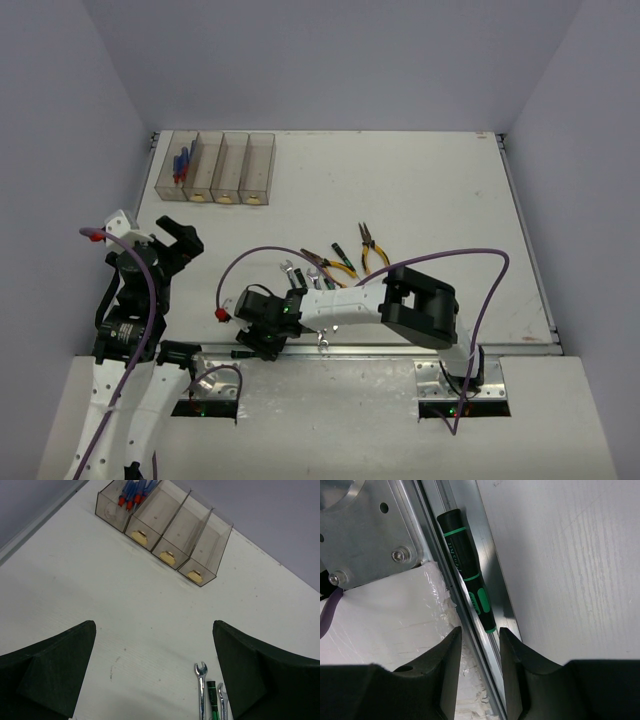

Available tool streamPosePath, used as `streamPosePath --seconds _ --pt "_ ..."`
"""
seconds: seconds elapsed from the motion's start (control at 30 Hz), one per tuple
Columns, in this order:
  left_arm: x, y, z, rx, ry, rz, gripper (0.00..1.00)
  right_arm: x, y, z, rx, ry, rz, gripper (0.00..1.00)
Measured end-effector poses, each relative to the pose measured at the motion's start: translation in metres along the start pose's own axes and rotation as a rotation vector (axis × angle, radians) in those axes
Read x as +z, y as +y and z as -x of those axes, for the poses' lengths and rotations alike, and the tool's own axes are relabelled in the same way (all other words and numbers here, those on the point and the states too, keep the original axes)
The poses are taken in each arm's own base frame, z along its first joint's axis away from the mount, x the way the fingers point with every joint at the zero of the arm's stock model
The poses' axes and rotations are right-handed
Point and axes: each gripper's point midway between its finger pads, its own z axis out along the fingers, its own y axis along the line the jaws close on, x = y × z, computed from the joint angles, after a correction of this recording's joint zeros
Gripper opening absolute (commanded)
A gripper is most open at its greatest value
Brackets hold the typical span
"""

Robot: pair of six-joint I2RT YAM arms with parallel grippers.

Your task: Sort the tools into containers

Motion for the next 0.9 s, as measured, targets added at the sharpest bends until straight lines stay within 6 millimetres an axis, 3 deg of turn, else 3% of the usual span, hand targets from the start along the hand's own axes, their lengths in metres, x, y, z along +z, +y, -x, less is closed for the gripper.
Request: streamPosePath --seconds 0.9 --pt "-0.0002 -0.0012 -0.0006 0.000 0.004 -0.007 1.00 0.0012 -0.0007 -0.0006 0.028 0.010 0.002 0.34"
